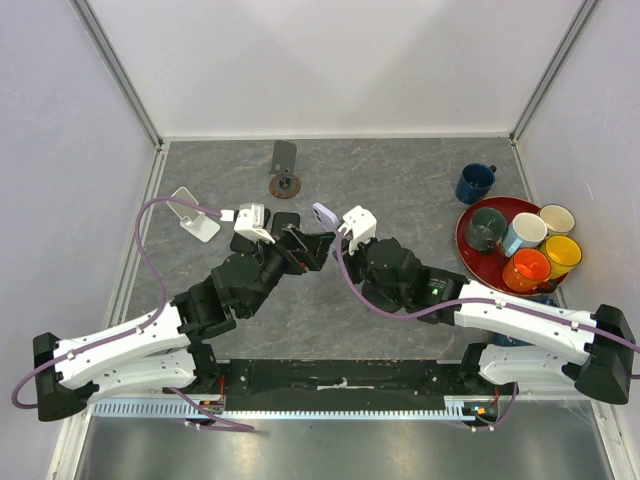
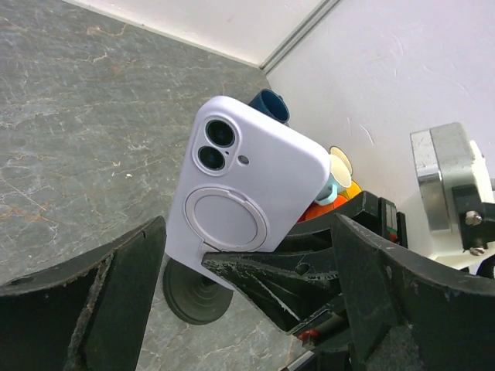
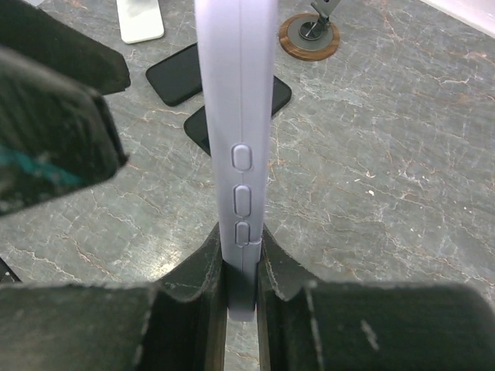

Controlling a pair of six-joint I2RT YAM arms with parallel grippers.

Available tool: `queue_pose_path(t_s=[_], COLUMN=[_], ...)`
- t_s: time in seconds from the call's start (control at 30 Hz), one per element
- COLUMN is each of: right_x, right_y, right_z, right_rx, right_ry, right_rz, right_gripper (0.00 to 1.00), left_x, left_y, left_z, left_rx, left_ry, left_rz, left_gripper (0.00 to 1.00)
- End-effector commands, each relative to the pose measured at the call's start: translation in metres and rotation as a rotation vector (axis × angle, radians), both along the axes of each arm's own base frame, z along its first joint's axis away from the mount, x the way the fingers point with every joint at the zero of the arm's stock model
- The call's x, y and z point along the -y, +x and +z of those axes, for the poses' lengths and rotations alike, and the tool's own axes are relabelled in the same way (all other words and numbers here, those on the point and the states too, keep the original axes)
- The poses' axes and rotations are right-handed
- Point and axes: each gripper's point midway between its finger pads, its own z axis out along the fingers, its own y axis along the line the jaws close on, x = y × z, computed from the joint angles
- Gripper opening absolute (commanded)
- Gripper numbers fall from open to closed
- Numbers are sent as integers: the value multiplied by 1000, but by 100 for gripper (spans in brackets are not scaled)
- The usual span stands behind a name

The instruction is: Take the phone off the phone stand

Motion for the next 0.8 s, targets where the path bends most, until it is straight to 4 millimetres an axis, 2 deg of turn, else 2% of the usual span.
queue_pose_path(t_s=[0.0, 0.23, 0.43, 0.77], right_x=[-13, -19, -22, -23], right_y=[4, 1, 1, 4], right_z=[37, 26, 20, 7], right_rx=[60, 54, 56, 81], right_ry=[171, 193, 186, 109], right_rz=[-2, 23, 22, -25], right_gripper=[0, 0, 0, 0], left_x=[-11, -6, 1, 0], left_y=[6, 13, 22, 30], left_z=[21, 30, 25, 15], left_rx=[9, 38, 44, 46], left_ry=[-89, -71, -5, 71], left_rz=[69, 87, 112, 157], left_gripper=[93, 93, 90, 86])
